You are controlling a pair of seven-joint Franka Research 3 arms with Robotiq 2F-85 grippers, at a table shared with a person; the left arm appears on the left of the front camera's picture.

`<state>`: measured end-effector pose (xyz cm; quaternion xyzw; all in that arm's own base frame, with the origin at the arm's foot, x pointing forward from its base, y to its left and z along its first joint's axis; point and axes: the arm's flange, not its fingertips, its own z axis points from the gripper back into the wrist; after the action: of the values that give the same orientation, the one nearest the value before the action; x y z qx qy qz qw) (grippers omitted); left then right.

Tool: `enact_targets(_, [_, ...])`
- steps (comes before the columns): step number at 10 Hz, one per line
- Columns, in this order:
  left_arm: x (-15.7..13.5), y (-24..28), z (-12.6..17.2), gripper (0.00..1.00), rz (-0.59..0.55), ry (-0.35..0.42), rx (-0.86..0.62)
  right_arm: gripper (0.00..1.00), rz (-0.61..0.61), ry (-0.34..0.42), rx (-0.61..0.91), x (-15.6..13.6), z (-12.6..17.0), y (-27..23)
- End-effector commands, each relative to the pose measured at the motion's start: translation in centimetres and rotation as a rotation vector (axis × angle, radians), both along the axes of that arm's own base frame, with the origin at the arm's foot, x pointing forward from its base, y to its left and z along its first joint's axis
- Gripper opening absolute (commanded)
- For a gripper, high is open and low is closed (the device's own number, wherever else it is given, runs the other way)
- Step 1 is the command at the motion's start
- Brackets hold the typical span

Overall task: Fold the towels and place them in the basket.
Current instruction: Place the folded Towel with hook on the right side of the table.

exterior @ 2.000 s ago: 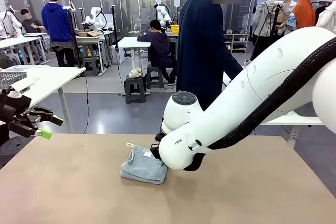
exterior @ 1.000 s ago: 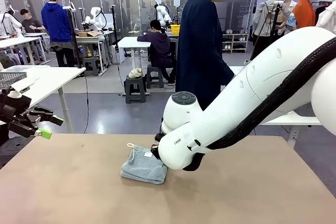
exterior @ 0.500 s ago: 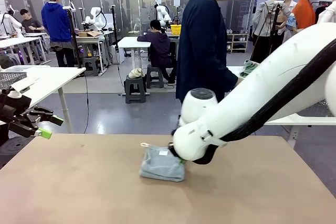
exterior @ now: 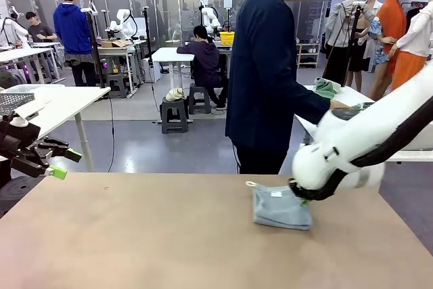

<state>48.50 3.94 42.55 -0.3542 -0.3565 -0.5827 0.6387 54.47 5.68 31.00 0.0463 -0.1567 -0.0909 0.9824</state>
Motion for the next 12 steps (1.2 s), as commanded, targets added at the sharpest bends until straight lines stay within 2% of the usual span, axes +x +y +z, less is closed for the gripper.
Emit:
enact_targets(1, [-0.1, 0.0, 0.1, 1.0, 0.001, -0.005, 0.006, 0.04, 0.03, 0.01, -0.021, 2.0, 0.2, -5.6])
enact_targets(4, [-0.1, 0.0, 0.1, 1.0, 0.001, -0.005, 0.006, 0.04, -0.01, 0.001, -0.08, 4.6, 0.5, -13.1])
enact_targets(8, [-0.1, 0.0, 0.1, 1.0, 0.001, -0.005, 0.006, 0.04, -0.011, 0.009, -0.115, 4.6, 2.7, -16.0])
enact_targets(9, [-0.1, 0.0, 0.1, 1.0, 0.001, -0.005, 0.006, 0.11, -0.015, 0.011, -0.126, 4.9, 2.7, -16.2])
enact_targets(10, [-0.1, 0.0, 0.1, 1.0, 0.001, -0.005, 0.006, 0.24, -0.012, 0.002, -0.128, 5.1, 2.8, -16.4])
enact_targets(11, [-0.1, 0.0, 0.1, 1.0, 0.001, -0.005, 0.006, 0.31, -0.015, -0.003, -0.128, 5.0, 2.8, -16.4])
enact_targets(12, [-0.1, 0.0, 0.1, 1.0, 0.001, -0.005, 0.006, 0.44, -0.018, -0.001, -0.134, 5.0, 2.7, -16.6])
